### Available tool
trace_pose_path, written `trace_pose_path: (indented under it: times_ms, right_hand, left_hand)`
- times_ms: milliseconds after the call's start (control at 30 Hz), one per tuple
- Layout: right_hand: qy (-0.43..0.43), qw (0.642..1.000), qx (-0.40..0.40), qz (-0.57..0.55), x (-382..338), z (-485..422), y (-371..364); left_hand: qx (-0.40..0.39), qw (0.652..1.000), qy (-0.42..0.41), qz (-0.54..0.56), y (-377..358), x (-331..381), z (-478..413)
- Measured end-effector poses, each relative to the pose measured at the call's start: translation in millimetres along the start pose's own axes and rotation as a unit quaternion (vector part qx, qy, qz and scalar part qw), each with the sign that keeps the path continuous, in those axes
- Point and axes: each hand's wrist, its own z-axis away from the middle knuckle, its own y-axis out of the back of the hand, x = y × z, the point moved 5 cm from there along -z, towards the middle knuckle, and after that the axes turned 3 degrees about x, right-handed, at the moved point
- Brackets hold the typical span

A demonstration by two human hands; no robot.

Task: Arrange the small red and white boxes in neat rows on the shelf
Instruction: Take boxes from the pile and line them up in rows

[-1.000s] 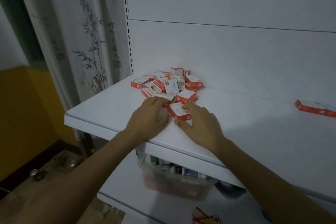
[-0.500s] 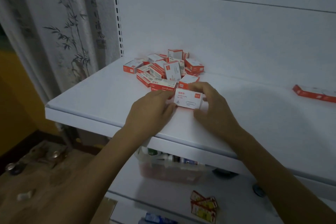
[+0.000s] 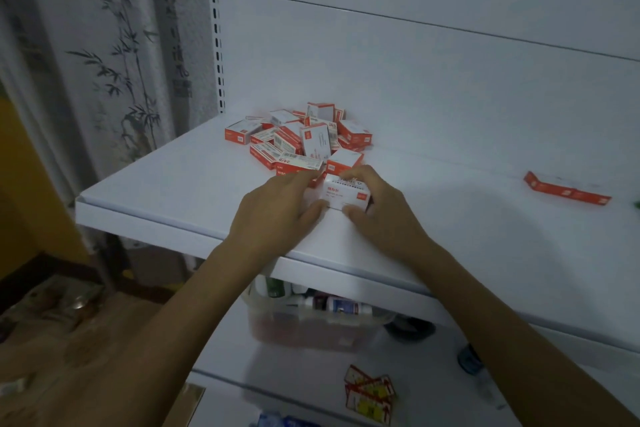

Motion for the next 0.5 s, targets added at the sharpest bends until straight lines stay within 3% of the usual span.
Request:
trace_pose_path:
  times_ms: [133,333,500]
  right_hand:
    - [0.000,0.999,-0.034,0.011,-3,-2,0]
    - [0.027,0.984,-0.053,0.168,3,10,28]
    - [-0.004,0.969,-0.028,0.246,59,29,87]
  left_hand:
    - [0.084,0.990,-0.058,-0.094,11,15,1]
    - [0.035,0.988,-0.087,-0.124,9,42,-7]
    - [-0.004,0.985,-0.141,-0.099,-19,108,-25]
